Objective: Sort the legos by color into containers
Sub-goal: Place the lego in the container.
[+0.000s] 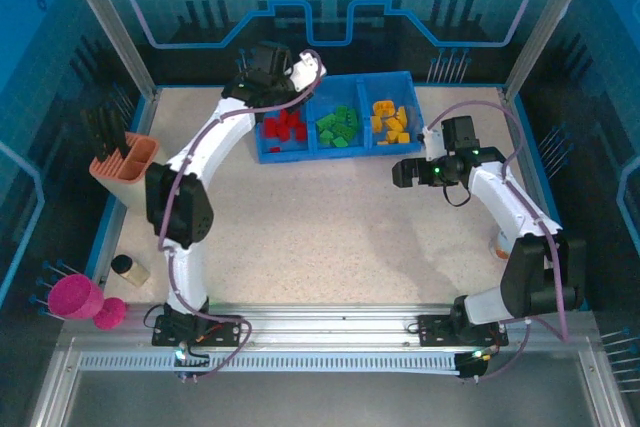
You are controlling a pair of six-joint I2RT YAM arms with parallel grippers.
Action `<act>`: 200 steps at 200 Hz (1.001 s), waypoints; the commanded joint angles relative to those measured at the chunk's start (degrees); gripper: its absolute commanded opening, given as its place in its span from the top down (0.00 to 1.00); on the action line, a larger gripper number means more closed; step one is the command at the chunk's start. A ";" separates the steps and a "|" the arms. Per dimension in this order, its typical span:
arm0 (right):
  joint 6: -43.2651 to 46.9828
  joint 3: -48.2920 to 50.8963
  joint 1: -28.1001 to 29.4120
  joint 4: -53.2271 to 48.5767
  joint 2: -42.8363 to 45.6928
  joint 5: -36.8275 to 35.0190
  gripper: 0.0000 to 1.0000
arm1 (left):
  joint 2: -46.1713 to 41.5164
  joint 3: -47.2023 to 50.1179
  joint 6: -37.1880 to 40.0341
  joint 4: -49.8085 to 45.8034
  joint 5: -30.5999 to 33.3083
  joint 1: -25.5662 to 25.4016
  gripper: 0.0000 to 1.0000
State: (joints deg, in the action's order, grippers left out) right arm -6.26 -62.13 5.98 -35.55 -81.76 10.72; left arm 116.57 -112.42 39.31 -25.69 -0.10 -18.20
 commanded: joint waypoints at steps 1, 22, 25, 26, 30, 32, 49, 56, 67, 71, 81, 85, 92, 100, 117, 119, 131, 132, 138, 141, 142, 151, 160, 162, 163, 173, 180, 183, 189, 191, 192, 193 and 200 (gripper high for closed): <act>-1.11 -1.94 0.57 -2.11 2.07 -2.23 0.00 | 5.69 -5.81 -2.27 -1.24 5.24 2.03 0.84; -1.82 -2.05 0.61 -3.09 3.49 -4.12 0.00 | 11.44 -13.02 -3.92 -4.35 5.27 3.45 0.84; -1.91 -2.03 0.64 -3.18 3.77 -4.37 0.00 | 12.38 -14.07 -4.04 -4.89 5.23 3.65 0.83; -1.96 -2.03 0.67 -3.24 3.87 -4.47 0.00 | 12.68 -14.37 -4.09 -5.07 5.21 3.67 0.83; -2.15 -2.00 0.64 -3.44 4.23 -4.82 0.00 | 13.66 -15.54 -4.29 -5.58 5.11 3.97 0.83; -2.26 -1.98 0.62 -3.53 4.37 -5.01 0.00 | 14.16 -15.94 -4.39 -5.77 5.15 4.03 0.83; -2.94 -1.60 0.61 -4.06 5.93 -6.33 0.00 | 17.97 -19.61 -4.68 -6.71 5.05 4.95 0.83; -3.14 -1.41 0.62 -4.25 6.37 -6.73 0.00 | 19.06 -20.41 -4.83 -6.82 4.78 5.30 0.82; -3.39 -1.17 0.62 -4.35 6.74 -6.94 0.00 | 20.45 -20.78 -5.33 -6.80 4.19 5.83 0.80; -3.53 -1.16 0.63 -4.40 6.78 -7.02 0.00 | 20.73 -20.54 -5.45 -6.76 3.73 6.05 0.80; -3.75 -1.25 0.71 -4.44 6.79 -7.16 0.00 | 20.99 -19.34 -5.94 -6.48 3.07 6.50 0.79; -3.93 -1.29 0.71 -4.44 6.70 -7.20 0.00 | 21.12 -18.98 -6.07 -6.52 2.93 6.65 0.79; -4.14 -1.29 0.92 -4.35 6.65 -7.17 0.00 | 21.31 -18.53 -6.26 -6.81 2.90 6.92 0.79; -4.39 -1.24 0.99 -4.19 6.54 -7.18 0.00 | 21.58 -17.83 -6.35 -7.03 2.87 7.11 0.78; -4.73 -1.55 1.47 -3.91 6.05 -7.03 0.00 | 21.89 -16.25 -6.47 -7.18 2.55 7.38 0.78; -4.84 -1.54 1.55 -3.91 5.97 -7.07 0.00 | 21.97 -16.12 -6.58 -7.18 2.56 7.43 0.78; -5.39 -1.52 1.96 -4.16 5.67 -7.28 0.00 | 22.37 -15.73 -7.49 -7.63 1.98 7.71 0.79; -5.45 -1.47 1.99 -4.17 5.65 -7.29 0.00 | 22.42 -15.68 -7.58 -7.67 1.96 7.72 0.79; -5.90 -1.22 2.23 -4.13 5.64 -7.16 0.00 | 22.55 -15.55 -8.16 -7.94 1.80 7.80 0.79; -6.07 -1.16 2.32 -4.05 5.64 -7.16 0.00 | 22.63 -15.43 -8.37 -8.04 1.73 7.82 0.79; -6.07 -1.07 2.39 -3.97 5.64 -7.14 0.00 | 22.68 -15.44 -8.41 -8.05 1.70 7.87 0.79; -6.56 -0.48 2.82 -3.59 5.81 -7.03 0.00 | 22.86 -15.16 -8.78 -8.39 1.46 8.00 0.79; -6.88 0.20 3.19 -3.26 5.94 -6.89 0.00 | 23.04 -14.87 -8.86 -8.50 1.22 8.00 0.78; -6.91 0.35 3.26 -3.22 5.98 -6.97 0.00 | 23.07 -14.74 -8.84 -8.45 1.17 8.00 0.78; -6.96 0.35 3.30 -3.22 5.99 -6.96 0.00 | 23.08 -14.71 -8.87 -8.47 1.16 8.00 0.78; -7.16 0.76 3.52 -3.20 5.99 -7.16 0.00 | 23.24 -14.28 -9.10 -8.49 0.52 8.00 0.77; -7.12 0.83 3.60 -3.21 5.94 -7.20 0.00 | 23.41 -14.17 -9.44 -8.52 0.14 7.96 0.76; -7.10 0.84 3.68 -3.21 5.90 -7.28 0.00 | 23.48 -14.21 -9.65 -8.53 0.02 7.92 0.76; -7.02 0.85 3.74 -3.29 5.82 -7.49 0.00 | 23.60 -14.01 -9.84 -8.56 -0.29 7.91 0.76; -7.01 0.80 3.70 -3.36 5.89 -7.54 0.00 | 23.65 -13.98 -9.93 -8.58 -0.42 7.87 0.76; -7.01 0.83 3.74 -3.42 5.90 -7.59 0.00 | 23.68 -13.93 -9.94 -8.54 -0.47 7.89 0.75; -7.01 0.76 3.76 -3.45 5.90 -7.62 0.00 | 23.69 -13.86 -9.99 -8.52 -0.49 7.90 0.75; -6.85 0.69 3.75 -3.60 5.83 -7.75 0.00 | 23.61 -13.44 -10.12 -8.40 -0.84 7.90 0.75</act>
State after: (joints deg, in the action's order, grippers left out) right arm -12.19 -61.78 9.04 -38.15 -75.77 3.62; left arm 139.00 -126.80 31.31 -33.23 1.85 -10.81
